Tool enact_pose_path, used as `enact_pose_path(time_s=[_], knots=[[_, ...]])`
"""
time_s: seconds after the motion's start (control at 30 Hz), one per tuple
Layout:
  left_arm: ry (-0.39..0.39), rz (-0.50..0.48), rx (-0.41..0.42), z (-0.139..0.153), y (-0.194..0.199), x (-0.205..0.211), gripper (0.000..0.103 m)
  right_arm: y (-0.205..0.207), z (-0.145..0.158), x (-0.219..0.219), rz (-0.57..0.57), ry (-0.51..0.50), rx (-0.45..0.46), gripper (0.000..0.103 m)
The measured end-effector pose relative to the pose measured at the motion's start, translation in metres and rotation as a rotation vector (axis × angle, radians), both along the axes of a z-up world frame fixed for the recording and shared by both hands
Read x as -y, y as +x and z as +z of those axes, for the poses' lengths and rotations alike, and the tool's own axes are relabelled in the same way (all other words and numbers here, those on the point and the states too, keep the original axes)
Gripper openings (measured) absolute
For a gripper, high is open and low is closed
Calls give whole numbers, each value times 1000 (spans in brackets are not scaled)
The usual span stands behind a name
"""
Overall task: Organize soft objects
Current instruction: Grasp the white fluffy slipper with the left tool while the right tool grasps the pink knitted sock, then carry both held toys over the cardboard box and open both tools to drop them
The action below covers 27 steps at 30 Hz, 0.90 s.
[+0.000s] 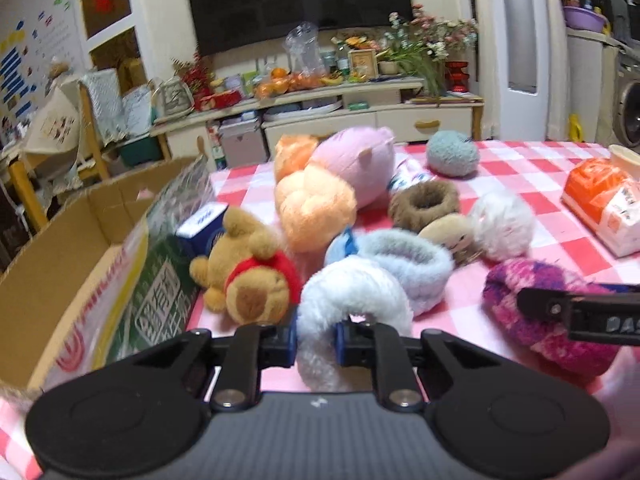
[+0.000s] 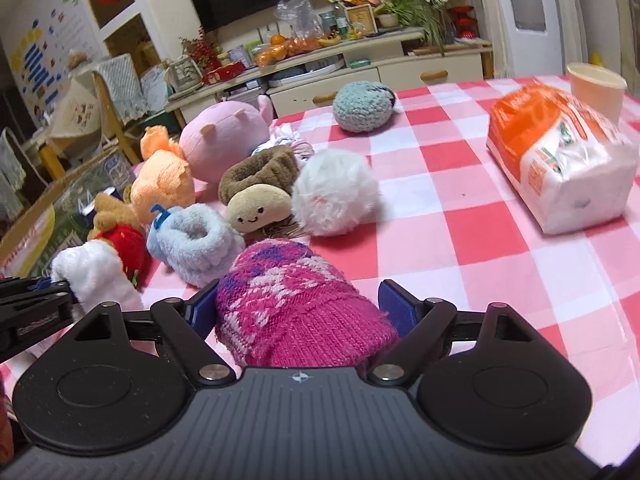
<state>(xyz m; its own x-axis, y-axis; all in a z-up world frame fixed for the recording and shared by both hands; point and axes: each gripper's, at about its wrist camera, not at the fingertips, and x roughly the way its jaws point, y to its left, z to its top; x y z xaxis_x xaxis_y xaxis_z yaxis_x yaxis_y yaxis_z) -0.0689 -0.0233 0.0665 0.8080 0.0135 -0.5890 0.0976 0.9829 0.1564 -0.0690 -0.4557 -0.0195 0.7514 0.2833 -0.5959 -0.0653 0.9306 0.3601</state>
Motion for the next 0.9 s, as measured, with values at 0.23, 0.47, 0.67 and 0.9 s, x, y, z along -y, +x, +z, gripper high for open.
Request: enact_pose_path(time_s=[0.23,0.47,0.67,0.9], knots=[[-40,-70,12,18,-1,2,15,0,1,-4,-1,-7,19,93],[-66,-143,20,31,7,-1,15,-2,3,-1,-14,-6,43,81],[-131,-146,26,40,16,-24,15,-5,4,1,-53,-10,54,77],[-221,-115,61,55,25,-56,15,-9,12,11,-123,101,66,74]])
